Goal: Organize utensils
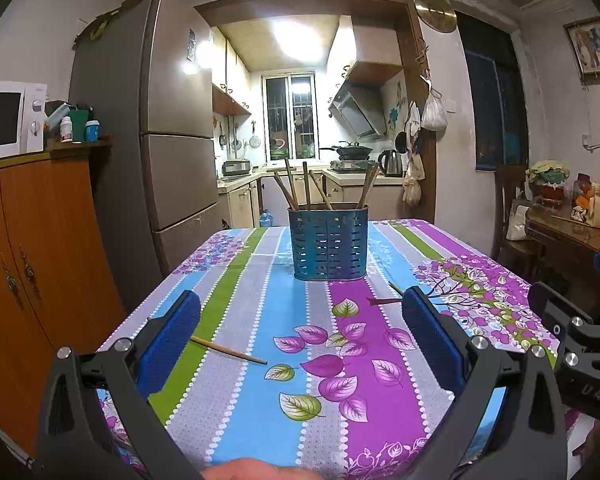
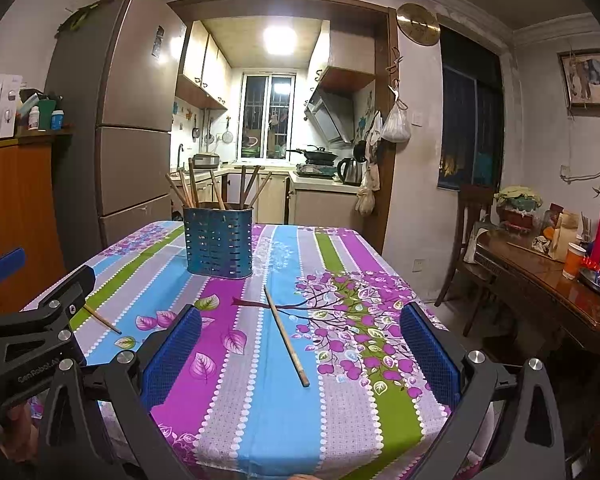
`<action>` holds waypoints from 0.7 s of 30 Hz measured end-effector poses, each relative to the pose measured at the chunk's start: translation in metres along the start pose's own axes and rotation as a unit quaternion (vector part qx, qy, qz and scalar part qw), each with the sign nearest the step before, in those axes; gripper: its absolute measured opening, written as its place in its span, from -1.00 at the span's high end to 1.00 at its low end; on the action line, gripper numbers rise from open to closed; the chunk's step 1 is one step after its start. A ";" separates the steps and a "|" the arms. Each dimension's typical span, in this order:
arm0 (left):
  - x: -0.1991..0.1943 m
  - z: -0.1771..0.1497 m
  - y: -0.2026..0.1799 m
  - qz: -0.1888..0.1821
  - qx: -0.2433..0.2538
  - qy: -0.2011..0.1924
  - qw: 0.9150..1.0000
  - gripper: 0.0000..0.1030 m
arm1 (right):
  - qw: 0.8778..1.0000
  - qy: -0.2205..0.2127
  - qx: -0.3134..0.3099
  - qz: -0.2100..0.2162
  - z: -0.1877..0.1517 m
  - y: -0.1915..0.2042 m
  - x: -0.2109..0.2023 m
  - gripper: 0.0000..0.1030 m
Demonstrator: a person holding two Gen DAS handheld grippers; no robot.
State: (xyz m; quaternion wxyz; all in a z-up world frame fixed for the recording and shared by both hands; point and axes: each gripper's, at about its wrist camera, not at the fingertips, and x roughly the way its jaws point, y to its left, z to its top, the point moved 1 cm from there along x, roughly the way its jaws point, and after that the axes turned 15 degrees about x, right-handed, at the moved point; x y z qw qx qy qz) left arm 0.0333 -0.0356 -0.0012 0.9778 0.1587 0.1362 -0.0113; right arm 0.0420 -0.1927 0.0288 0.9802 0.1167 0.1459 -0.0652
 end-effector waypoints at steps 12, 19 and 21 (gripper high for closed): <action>0.005 -0.002 0.000 -0.011 -0.007 0.012 1.000 -0.89 | 1.000 -0.005 0.006 -0.002 0.000 0.000 -0.001 -0.93; 0.004 -0.006 -0.003 0.004 -0.001 0.014 1.000 -0.80 | 1.000 -0.007 0.013 -0.005 0.001 -0.004 -0.003 -0.93; 0.003 -0.006 -0.003 0.002 -0.003 0.015 1.000 -0.79 | 1.000 -0.005 0.009 -0.005 0.001 -0.004 -0.003 -0.93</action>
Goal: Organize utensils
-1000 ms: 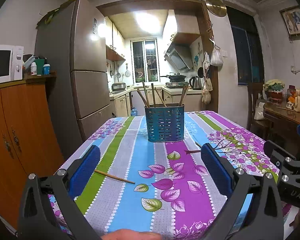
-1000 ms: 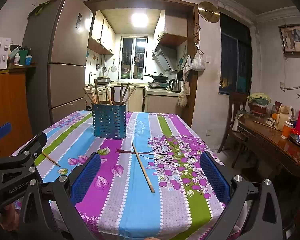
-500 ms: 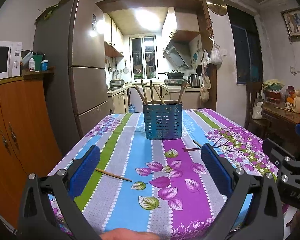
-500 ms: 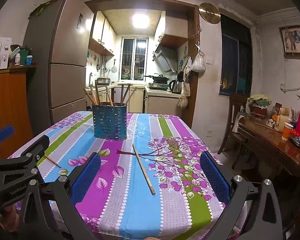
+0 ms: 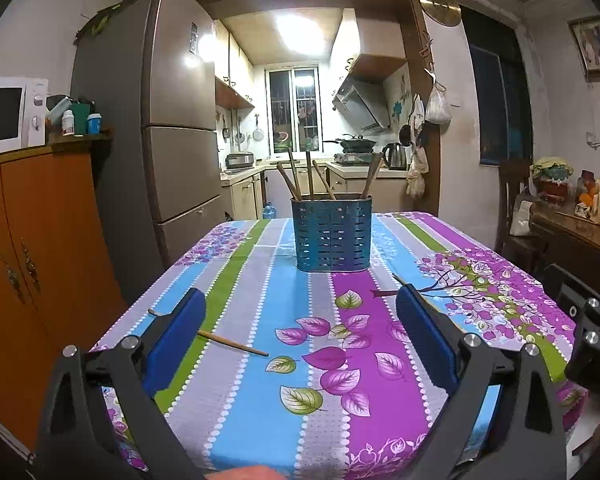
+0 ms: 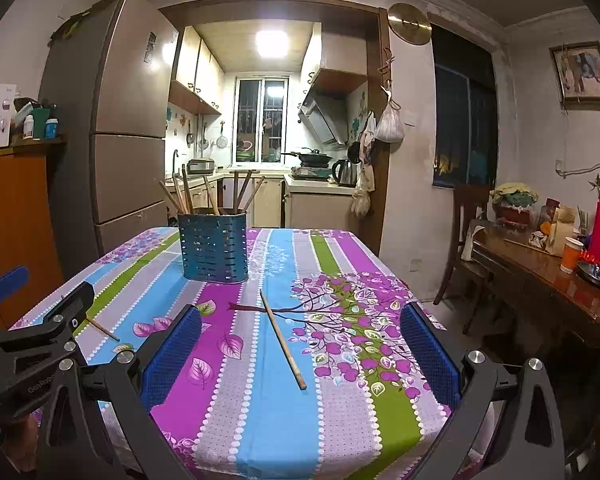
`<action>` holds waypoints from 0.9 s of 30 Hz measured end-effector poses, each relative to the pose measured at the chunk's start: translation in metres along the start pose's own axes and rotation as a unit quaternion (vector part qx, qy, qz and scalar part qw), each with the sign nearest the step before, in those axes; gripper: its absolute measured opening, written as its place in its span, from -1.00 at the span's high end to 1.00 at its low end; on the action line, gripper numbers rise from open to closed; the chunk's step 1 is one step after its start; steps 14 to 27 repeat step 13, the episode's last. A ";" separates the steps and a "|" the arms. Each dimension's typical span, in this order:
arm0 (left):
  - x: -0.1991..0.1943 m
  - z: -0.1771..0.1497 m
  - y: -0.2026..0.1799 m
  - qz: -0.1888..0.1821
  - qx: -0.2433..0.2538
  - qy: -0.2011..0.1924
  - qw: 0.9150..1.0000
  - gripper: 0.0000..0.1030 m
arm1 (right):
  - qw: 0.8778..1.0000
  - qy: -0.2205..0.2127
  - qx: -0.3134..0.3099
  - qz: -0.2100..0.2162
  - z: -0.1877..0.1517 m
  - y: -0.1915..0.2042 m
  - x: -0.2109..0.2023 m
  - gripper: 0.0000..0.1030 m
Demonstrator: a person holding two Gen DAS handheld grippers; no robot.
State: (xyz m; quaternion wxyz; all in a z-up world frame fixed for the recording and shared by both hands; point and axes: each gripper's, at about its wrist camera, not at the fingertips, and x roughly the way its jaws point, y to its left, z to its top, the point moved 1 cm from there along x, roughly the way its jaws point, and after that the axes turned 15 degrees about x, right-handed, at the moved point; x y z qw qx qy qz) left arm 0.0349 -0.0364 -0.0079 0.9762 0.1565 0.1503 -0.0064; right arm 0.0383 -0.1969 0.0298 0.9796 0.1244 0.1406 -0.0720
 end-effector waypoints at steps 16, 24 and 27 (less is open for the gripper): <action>-0.009 0.002 0.000 0.019 0.009 -0.016 1.000 -0.85 | 1.000 0.003 0.005 0.000 0.001 -0.002 -0.003 -0.93; -0.009 0.002 0.000 0.019 0.009 -0.016 1.000 -0.85 | 1.000 0.003 0.005 0.000 0.001 -0.002 -0.003 -0.93; -0.009 0.002 0.000 0.019 0.009 -0.016 1.000 -0.85 | 1.000 0.003 0.005 0.000 0.001 -0.002 -0.003 -0.93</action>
